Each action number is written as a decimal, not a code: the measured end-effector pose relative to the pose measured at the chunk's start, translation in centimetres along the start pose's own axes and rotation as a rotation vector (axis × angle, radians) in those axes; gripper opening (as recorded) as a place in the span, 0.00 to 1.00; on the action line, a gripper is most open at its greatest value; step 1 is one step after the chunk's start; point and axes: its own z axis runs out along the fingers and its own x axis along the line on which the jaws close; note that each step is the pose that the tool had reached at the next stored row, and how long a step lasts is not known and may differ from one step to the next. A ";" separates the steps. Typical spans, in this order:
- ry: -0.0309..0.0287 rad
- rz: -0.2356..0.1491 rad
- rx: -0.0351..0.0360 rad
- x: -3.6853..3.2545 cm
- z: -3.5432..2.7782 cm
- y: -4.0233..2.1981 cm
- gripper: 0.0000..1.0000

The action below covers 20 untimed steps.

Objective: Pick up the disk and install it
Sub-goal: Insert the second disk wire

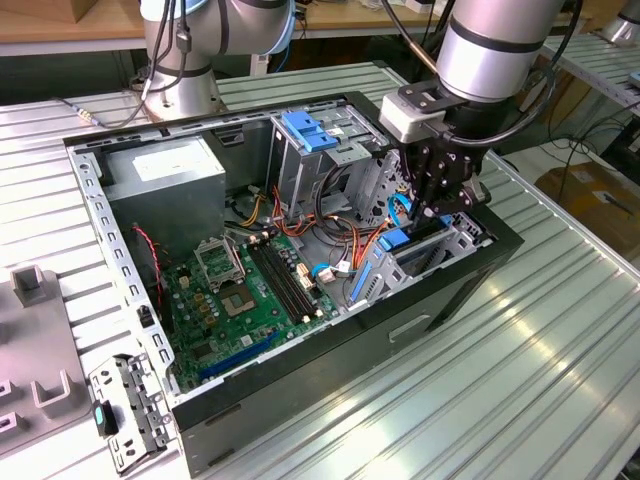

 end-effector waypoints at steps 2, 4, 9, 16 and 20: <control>-0.0034 0.000 -0.0002 0.01 -0.18 -0.03 0.16; -0.0056 0.001 -0.0005 0.00 -0.29 -0.05 0.16; -0.0119 0.001 -0.0011 0.01 -0.30 -0.05 0.16; -0.0543 0.006 -0.0048 0.59 -0.27 -0.10 0.16; -0.0620 0.007 -0.0055 1.10 -0.22 -0.13 0.16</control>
